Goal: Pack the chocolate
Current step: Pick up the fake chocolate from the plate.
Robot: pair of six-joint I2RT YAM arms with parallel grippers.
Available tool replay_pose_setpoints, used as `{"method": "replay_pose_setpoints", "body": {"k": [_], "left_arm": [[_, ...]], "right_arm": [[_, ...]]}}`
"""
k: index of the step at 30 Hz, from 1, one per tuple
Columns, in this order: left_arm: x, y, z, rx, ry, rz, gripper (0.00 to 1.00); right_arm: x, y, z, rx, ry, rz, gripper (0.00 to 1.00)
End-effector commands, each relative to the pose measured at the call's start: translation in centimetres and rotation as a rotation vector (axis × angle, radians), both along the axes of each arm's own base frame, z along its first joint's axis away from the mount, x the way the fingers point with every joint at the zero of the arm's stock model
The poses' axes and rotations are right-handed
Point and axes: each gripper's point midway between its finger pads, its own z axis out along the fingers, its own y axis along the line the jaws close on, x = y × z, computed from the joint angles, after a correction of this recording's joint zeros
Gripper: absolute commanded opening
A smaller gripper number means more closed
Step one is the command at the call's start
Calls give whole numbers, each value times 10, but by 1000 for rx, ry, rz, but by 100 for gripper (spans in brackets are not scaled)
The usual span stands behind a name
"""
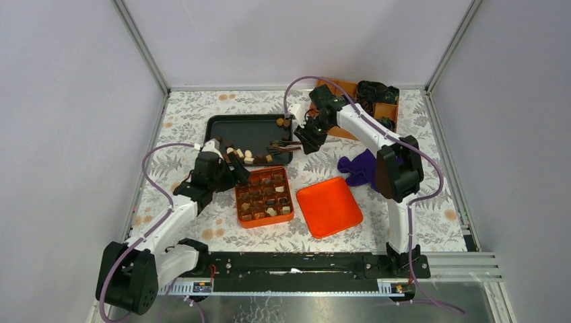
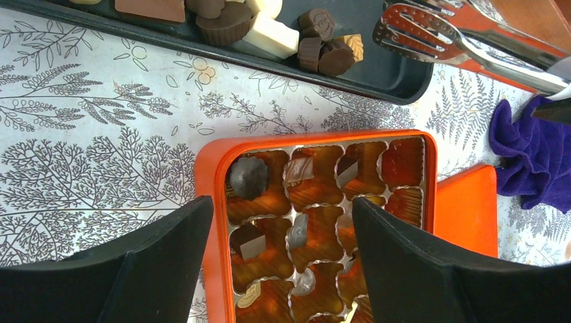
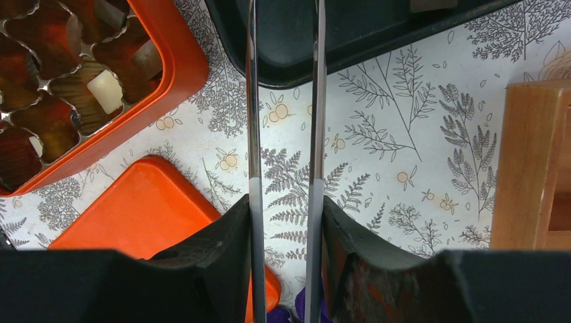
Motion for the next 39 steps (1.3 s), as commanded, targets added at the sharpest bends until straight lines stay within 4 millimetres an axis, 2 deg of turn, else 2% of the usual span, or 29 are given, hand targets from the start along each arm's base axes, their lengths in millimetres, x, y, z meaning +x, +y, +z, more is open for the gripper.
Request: {"method": "replay_pose_setpoints", "body": {"k": [1, 11, 18, 21, 24, 29, 33, 39], "left_arm": [[17, -2, 22, -6, -84, -13, 82], [18, -1, 20, -10, -79, -10, 82], [17, -1, 20, -11, -77, -11, 82], [18, -1, 20, -16, -78, -11, 82], [18, -2, 21, -19, -77, -15, 82], [17, -1, 23, -17, -79, -11, 82], [16, 1, 24, -17, -86, -5, 82], [16, 2, 24, -18, -88, -1, 82]], "right_arm": [[13, 11, 15, 34, -51, 22, 43], [2, 14, 12, 38, -19, 53, 44], [-7, 20, 25, 80, -5, 64, 44], [-8, 21, 23, 81, 3, 62, 44], [2, 18, 18, 45, -20, 32, 45], [30, 7, 33, -4, -138, -48, 44], [51, -11, 43, -71, -226, -116, 44], [58, -28, 36, -155, -244, -145, 44]]}}
